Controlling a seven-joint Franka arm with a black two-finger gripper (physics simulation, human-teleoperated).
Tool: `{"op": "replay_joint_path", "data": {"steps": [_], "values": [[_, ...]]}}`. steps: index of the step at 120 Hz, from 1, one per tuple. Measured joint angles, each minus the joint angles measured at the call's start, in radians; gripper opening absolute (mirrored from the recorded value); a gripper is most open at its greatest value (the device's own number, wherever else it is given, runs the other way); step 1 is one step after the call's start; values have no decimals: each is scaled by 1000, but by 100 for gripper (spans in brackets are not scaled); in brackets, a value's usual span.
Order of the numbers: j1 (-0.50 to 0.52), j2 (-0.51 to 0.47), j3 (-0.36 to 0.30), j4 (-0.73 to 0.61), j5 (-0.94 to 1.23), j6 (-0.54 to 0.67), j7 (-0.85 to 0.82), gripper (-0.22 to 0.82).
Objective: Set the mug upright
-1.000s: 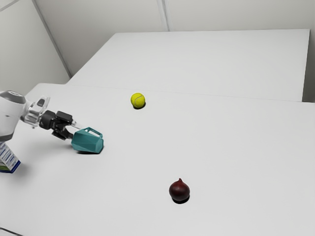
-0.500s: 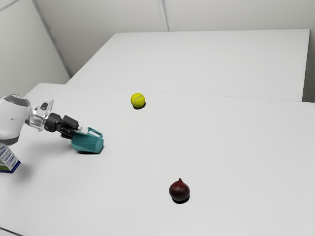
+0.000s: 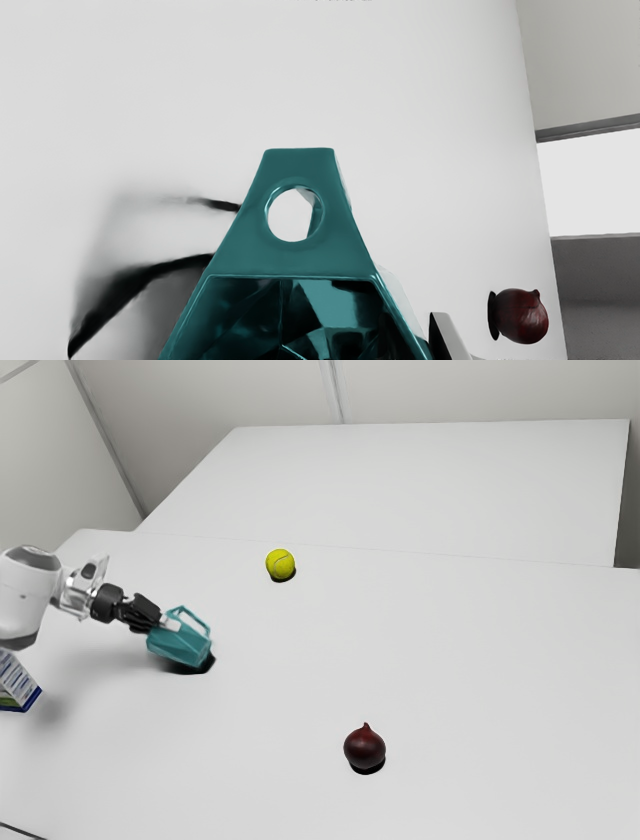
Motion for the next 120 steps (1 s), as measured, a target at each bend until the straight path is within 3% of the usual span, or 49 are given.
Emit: {"op": "replay_joint_path", "data": {"steps": [41,57,82,120], "values": [[-79,-154,-1,-35,39,9,6,-17],[-146,-228,10,-37,107,17,-13,-17],[-324,-319,81,-62,209,42,-65,-17],[-438,-466,62,-140,424,110,-220,-17]]}}
